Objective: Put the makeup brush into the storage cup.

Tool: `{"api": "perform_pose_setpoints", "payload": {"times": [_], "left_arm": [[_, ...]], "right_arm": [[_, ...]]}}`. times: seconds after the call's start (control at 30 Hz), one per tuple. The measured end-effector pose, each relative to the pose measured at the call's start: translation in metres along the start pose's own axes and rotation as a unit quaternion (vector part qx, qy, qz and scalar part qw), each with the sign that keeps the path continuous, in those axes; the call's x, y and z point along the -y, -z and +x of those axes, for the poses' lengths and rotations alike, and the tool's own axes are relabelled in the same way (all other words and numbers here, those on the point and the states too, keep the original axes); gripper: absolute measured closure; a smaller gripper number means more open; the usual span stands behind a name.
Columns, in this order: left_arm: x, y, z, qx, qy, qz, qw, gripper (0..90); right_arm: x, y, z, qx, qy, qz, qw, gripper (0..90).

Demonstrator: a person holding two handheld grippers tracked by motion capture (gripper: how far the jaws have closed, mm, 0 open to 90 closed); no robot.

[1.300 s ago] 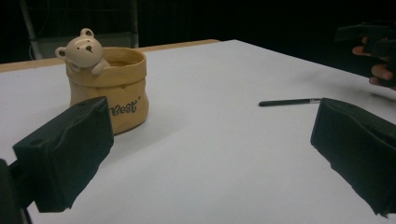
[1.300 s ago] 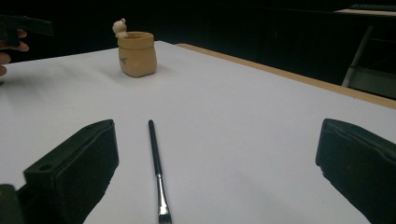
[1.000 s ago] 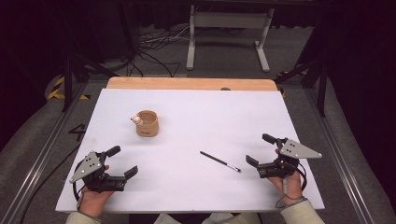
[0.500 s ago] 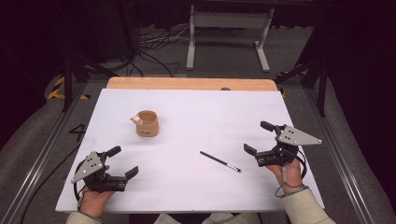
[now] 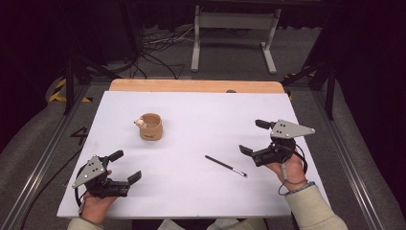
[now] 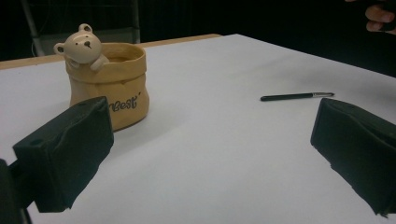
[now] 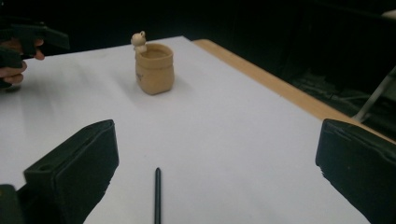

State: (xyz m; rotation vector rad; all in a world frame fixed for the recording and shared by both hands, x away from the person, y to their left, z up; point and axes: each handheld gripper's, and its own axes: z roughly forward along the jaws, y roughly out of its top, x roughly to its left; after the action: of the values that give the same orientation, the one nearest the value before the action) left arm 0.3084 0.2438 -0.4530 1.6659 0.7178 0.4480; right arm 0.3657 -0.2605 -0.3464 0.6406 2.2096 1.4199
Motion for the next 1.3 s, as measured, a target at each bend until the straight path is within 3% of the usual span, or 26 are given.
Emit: {"api": "perform_pose_setpoints", "payload": {"times": [0.13, 0.23, 0.37, 0.43, 0.57, 0.77, 1.1, 1.2, 1.27, 1.3], "left_arm": [[0.0, 0.0, 0.0, -0.001, -0.001, -0.001, 1.0, 0.0], [-0.001, -0.001, -0.001, 0.002, 0.002, 0.002, 1.0, 0.0], [-0.003, 0.0, -0.002, 0.011, 0.012, 0.009, 0.9998, 0.0], [-0.003, 0.0, -0.002, 0.013, 0.014, 0.013, 0.9997, 0.0], [-0.004, -0.001, -0.003, 0.011, 0.006, 0.018, 0.9998, 0.0], [-0.005, 0.001, -0.003, 0.01, 0.008, 0.013, 0.9998, 0.2], [-0.005, 0.0, -0.004, 0.01, 0.007, 0.017, 0.9998, 0.1], [-0.005, 0.001, -0.003, 0.013, 0.011, 0.014, 0.9998, 0.0], [-0.005, 0.001, -0.002, 0.013, 0.008, 0.015, 0.9998, 0.0], [-0.004, 0.001, -0.003, 0.014, 0.013, 0.015, 0.9997, 0.0]], "right_arm": [[-0.008, -0.007, -0.001, -0.014, -0.008, 0.047, 0.9988, 0.0], [-0.015, -0.011, 0.001, -0.015, 0.004, 0.074, 0.9971, 0.0], [-0.024, -0.019, 0.003, -0.013, 0.017, 0.122, 0.9923, 0.0], [-0.025, -0.021, 0.003, -0.014, 0.016, 0.131, 0.9912, 0.0], [-0.036, -0.029, 0.003, -0.018, 0.021, 0.176, 0.984, 0.0], [-0.045, -0.039, 0.005, -0.03, 0.034, 0.22, 0.9745, 0.7], [-0.05, -0.054, 0.002, -0.047, 0.04, 0.274, 0.9598, 2.3], [-0.051, -0.058, 0.001, -0.065, 0.034, 0.301, 0.9508, 2.2], [-0.052, -0.059, 0.001, -0.066, 0.034, 0.306, 0.9492, 2.2], [-0.052, -0.061, 0.001, -0.069, 0.034, 0.315, 0.9461, 2.2]]}}
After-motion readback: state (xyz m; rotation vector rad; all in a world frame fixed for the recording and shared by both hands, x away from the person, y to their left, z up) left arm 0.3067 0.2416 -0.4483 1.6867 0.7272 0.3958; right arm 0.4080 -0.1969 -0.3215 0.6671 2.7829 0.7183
